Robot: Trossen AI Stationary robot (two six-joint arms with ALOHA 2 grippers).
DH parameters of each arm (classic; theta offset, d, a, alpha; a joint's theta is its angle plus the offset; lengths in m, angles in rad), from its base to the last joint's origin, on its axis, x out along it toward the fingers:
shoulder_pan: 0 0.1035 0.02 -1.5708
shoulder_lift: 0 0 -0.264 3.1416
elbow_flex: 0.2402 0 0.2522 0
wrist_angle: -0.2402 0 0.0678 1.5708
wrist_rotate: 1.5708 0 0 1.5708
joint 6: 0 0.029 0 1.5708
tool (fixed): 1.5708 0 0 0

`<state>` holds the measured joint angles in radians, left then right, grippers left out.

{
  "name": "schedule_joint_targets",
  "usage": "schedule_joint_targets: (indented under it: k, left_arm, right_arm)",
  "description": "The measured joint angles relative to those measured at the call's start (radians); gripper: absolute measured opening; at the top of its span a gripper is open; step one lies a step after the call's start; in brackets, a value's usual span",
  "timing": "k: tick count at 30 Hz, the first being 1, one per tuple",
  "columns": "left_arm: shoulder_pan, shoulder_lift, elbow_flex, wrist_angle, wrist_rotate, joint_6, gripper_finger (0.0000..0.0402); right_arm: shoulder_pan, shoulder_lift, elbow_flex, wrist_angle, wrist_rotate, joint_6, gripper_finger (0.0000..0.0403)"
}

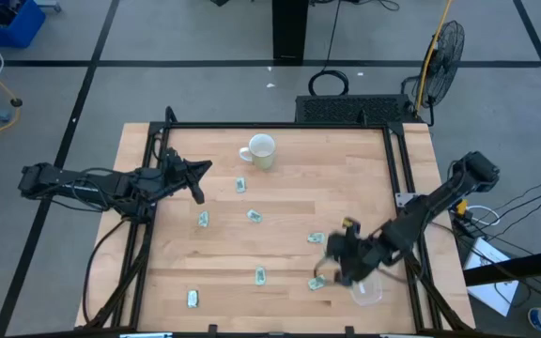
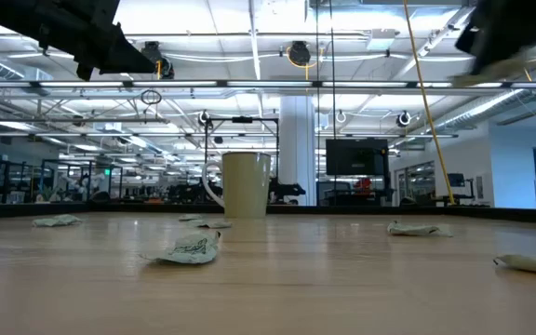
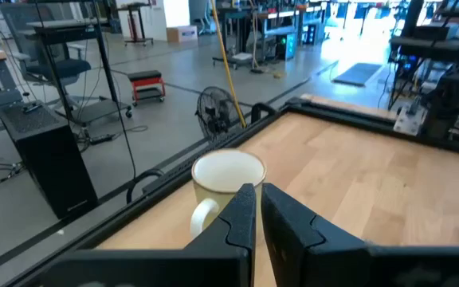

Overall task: Pick and place Stevia / Truvia into bins
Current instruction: Put the stevia packet into the transparent bin

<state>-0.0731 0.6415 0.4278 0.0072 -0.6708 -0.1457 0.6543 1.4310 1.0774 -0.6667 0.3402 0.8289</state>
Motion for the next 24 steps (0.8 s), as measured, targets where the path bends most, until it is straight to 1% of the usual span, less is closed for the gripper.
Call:
schedule_joint_targets:
  k: [2, 4, 6, 9, 12, 15, 18, 20, 22, 24]
  left_arm:
    - [0.0, 0.0, 0.0, -0.023, 0.0, -0.003, 0.0031]
    - [0.0, 0.0, 0.0, -0.053, 0.0, -0.003, 0.0031]
    - [0.0, 0.0, 0.0, -0.079, 0.0, -0.004, 0.0031]
    - [0.0, 0.0, 0.0, -0.095, 0.0, -0.004, 0.0031]
    - [0.0, 0.0, 0.0, -0.09, 0.0, -0.004, 0.0031]
    - [0.0, 0.0, 0.0, -0.09, 0.0, -0.005, 0.0031]
    - [0.0, 0.0, 0.0, -0.09, 0.019, -0.014, 0.0031]
    - [0.0, 0.0, 0.0, -0.09, 0.045, -0.014, 0.0031]
    - [-0.001, 0.0, 0.0, -0.09, 0.052, -0.014, 0.0031]
    - [0.0, 0.0, 0.0, -0.088, 0.051, -0.01, 0.0031]
  right_arm:
    - [0.046, 0.038, 0.01, 0.018, -0.082, -0.047, 0.0]
    - [0.09, 0.068, 0.01, 0.025, -0.107, -0.052, 0.0]
    - [0.129, 0.089, 0.01, 0.003, -0.1, 0.014, 0.0]
    - [0.171, 0.103, 0.01, -0.067, -0.043, 0.156, 0.0]
    - [0.207, 0.102, 0.009, -0.165, 0.006, 0.237, 0.0]
    - [0.239, 0.102, 0.005, -0.233, 0.0, 0.324, 0.0]
    - [0.267, 0.101, -0.038, -0.206, -0.002, 0.4, 0.0]
    - [0.285, 0.102, -0.08, -0.179, -0.001, 0.394, 0.0]
    - [0.294, 0.1, -0.131, -0.142, -0.002, 0.336, 0.0]
    - [0.298, 0.102, -0.182, -0.117, -0.006, 0.312, 0.0]
